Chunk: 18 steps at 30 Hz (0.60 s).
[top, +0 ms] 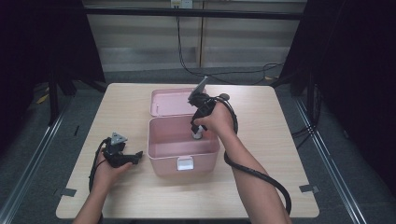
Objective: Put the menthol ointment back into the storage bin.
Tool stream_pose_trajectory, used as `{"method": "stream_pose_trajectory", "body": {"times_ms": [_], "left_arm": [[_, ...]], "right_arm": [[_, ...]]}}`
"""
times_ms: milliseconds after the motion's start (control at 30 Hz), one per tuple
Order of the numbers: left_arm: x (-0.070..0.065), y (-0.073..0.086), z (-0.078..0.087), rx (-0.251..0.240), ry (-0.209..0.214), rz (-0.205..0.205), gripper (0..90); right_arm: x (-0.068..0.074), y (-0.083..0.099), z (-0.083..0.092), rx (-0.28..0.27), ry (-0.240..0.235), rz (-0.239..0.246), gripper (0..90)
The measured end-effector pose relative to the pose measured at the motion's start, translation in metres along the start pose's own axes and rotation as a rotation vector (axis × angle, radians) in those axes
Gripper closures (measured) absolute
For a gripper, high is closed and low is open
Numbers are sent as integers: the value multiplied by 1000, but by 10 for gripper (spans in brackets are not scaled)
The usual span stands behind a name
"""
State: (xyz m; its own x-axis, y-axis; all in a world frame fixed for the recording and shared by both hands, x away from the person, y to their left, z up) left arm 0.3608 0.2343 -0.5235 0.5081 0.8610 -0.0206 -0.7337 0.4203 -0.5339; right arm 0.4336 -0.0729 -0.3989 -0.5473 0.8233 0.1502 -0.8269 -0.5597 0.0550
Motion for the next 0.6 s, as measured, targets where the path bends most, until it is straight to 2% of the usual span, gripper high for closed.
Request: {"method": "stream_pose_trajectory", "body": {"times_ms": [600], "left_arm": [[0,0,0,1,-1,-2,153]], "right_arm": [[3,-6,-13,23,18,-10,508]]}}
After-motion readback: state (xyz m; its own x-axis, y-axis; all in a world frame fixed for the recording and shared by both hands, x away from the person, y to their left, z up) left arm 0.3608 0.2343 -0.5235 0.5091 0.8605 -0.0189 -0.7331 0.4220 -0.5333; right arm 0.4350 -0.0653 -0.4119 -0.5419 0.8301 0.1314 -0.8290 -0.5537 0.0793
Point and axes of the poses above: each handheld gripper's, and its own axes: z roughly backward along the jaws, y roughly out of its underside, x roughly to its left, the point moved 2 cm from there along -z, roughly forward along the jaws, and after that the axes turned 14 degrees about x, right-handed, at the moved point
